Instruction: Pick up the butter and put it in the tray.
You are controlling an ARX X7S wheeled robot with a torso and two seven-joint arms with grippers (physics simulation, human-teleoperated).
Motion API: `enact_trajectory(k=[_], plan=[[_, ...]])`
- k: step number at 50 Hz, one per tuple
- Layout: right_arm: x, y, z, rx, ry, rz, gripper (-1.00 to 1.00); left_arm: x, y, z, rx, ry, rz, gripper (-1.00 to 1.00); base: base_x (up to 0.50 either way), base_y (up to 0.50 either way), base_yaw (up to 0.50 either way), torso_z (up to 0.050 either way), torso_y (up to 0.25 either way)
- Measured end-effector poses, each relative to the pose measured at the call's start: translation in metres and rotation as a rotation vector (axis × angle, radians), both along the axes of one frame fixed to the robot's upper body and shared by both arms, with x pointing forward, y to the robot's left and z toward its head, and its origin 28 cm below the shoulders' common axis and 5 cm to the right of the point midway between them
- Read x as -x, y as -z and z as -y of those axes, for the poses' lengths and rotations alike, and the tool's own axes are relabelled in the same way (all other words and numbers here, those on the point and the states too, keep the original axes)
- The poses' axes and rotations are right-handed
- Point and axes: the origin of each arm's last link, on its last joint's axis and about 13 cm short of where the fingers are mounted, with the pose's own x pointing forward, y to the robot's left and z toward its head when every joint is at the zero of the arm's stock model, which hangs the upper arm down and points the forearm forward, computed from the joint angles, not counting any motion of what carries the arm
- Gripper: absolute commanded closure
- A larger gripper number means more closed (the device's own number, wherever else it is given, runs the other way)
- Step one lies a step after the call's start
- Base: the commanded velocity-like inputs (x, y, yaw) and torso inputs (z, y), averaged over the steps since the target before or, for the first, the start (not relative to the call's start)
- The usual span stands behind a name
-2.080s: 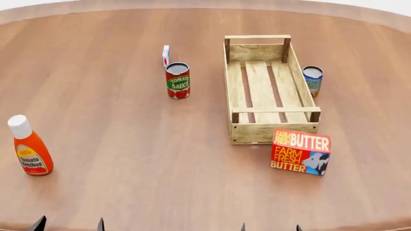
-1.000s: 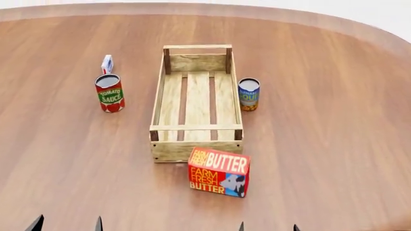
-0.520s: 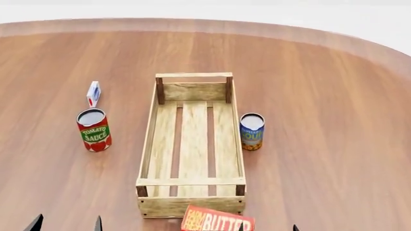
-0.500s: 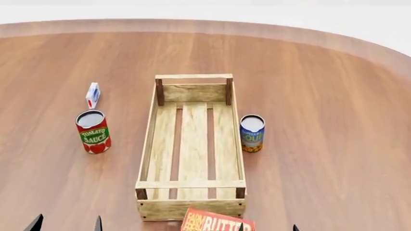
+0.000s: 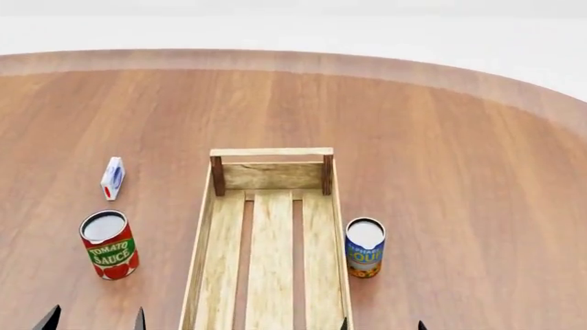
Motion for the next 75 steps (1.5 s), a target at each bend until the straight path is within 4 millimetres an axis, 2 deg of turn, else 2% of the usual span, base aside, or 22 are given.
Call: enact_trajectory(k=[11,15,19,32,37,43,50,57,69,75], plan=[[0.001,-0.001,0.000,-0.011,-0.002,0.008,-1.00,0.000,0.001,0.000,-0.001,-0.001,-0.002,-1.00,0.00,0.00,0.00,0.000,0.000],[0.002,-0.007,0.000,-0.045,0.010,-0.009,-1.00,0.000,0.001,0.001,-0.003,-0.003,-0.004,-1.00,0.00,0.00,0.00,0.000,0.000],[0.003,-0.025,-0.001,-0.047,0.016,0.005,-1.00,0.001,0.001,0.001,-0.004,-0.005,-0.007,-1.00,0.00,0.00,0.00,0.000,0.000],[-0.010,-0.112,-0.002,-0.081,0.009,0.044,-1.00,0.001,0.003,0.002,-0.011,-0.014,-0.014,-1.00,0.00,0.00,0.00,0.000,0.000],[-0.012,-0.132,-0.003,-0.079,-0.013,0.037,-1.00,0.001,0.003,0.002,-0.013,-0.016,-0.016,-1.00,0.00,0.00,0.00,0.000,0.000],[-0.016,-0.146,-0.003,-0.054,-0.033,0.040,-1.00,0.000,0.003,0.002,-0.014,-0.018,-0.017,-1.00,0.00,0.00,0.00,0.000,0.000],[-0.026,-0.168,0.001,-0.015,-0.153,-0.006,-1.00,0.000,0.004,0.002,-0.014,-0.020,-0.018,-1.00,0.00,0.00,0.00,0.000,0.000],[-0.033,-0.201,0.005,0.053,-0.313,-0.076,-1.00,0.000,0.004,0.002,-0.014,-0.023,-0.019,-1.00,0.00,0.00,0.00,0.000,0.000],[-0.040,-0.250,0.007,0.324,-0.621,-0.229,-1.00,0.000,0.005,0.002,-0.016,-0.025,-0.023,-1.00,0.00,0.00,0.00,0.000,0.000],[-0.038,-0.263,0.003,0.523,-0.753,-0.327,-1.00,0.000,0.005,0.001,-0.017,-0.025,-0.024,-1.00,0.00,0.00,0.00,0.000,0.000]])
